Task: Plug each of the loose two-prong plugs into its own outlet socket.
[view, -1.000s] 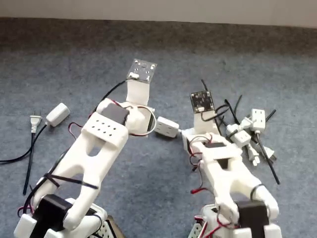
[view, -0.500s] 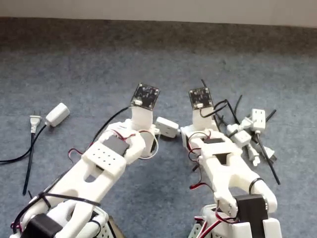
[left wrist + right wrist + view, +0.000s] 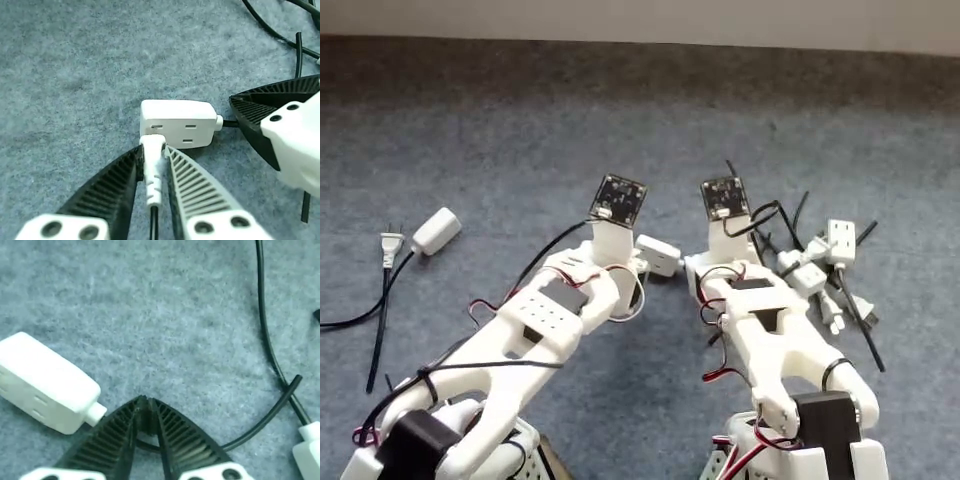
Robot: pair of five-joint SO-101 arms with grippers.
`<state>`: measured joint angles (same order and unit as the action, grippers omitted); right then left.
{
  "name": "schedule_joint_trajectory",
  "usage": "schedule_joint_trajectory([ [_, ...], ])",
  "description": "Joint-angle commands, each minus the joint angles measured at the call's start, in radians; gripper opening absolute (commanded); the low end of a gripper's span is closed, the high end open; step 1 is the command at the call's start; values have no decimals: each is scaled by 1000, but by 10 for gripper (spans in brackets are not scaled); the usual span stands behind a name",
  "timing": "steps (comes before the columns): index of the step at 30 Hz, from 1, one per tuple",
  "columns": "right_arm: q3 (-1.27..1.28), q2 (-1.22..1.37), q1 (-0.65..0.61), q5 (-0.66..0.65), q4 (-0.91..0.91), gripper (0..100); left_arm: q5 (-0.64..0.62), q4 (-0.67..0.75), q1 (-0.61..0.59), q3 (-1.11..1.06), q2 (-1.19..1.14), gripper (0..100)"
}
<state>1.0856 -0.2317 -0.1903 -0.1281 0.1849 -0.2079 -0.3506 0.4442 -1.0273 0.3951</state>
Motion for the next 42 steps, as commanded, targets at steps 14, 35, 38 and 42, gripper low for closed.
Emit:
schedule_joint_trajectory([
  [14, -51, -5, -4, 6, -22, 10, 72, 94, 68, 4, -13, 7],
  [35, -47, -5, -4, 5, -22, 10, 184, 147, 15, -27, -13, 7],
  [38, -47, -5, -4, 5, -22, 10, 192, 160, 13, -27, -13, 7],
  [42, -47, -5, -4, 5, -22, 10, 193, 160, 13, -21, -13, 7],
])
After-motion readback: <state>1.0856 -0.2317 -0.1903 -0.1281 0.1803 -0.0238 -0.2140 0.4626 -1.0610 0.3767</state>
